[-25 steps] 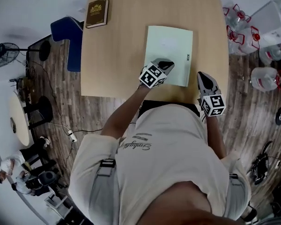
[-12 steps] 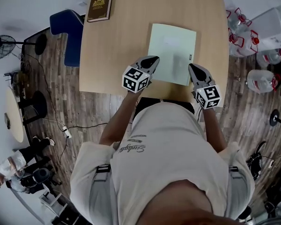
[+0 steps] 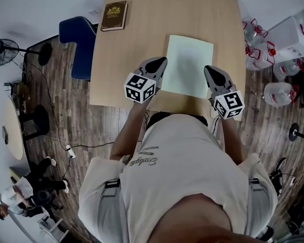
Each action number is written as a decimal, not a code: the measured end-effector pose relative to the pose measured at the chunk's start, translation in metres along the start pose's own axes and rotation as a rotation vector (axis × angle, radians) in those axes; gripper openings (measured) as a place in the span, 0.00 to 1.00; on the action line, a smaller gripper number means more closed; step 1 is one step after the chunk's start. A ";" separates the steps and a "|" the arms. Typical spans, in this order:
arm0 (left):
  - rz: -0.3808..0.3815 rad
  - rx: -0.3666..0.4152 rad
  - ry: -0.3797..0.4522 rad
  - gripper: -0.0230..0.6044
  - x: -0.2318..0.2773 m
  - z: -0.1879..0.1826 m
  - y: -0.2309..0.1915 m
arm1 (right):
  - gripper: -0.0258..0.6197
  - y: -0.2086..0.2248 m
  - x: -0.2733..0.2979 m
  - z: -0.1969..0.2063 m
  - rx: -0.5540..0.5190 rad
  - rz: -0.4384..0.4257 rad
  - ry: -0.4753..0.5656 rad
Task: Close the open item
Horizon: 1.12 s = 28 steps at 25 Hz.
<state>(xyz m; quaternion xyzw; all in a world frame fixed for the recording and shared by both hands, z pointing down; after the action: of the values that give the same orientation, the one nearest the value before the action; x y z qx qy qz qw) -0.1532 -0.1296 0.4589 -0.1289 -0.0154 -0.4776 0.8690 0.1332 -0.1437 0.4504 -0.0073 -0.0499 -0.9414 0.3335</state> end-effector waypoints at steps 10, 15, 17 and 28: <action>-0.024 0.097 0.141 0.06 -0.018 -0.065 -0.004 | 0.03 0.000 0.008 -0.061 -0.102 0.038 0.139; -0.032 0.144 0.184 0.06 -0.029 -0.085 -0.003 | 0.03 -0.006 0.012 -0.078 -0.134 0.044 0.182; -0.033 0.171 0.198 0.06 -0.034 -0.093 0.000 | 0.03 -0.009 0.013 -0.085 -0.154 0.039 0.194; -0.017 0.225 0.255 0.06 -0.034 -0.120 0.004 | 0.03 -0.017 0.010 -0.110 -0.227 0.041 0.229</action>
<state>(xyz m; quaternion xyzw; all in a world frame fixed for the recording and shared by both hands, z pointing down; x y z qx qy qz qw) -0.1798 -0.1283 0.3372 0.0312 0.0404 -0.4927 0.8687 0.1170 -0.1478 0.3398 0.0614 0.0955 -0.9286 0.3532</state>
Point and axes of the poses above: the fingertips, and each gripper's own axes: x forward along the fingers, y to its right, z out of its underside, the point moved 10 cm from there along -x, backward along the fingers, and after that the axes turned 9 degrees about y, right-handed, at the moved point
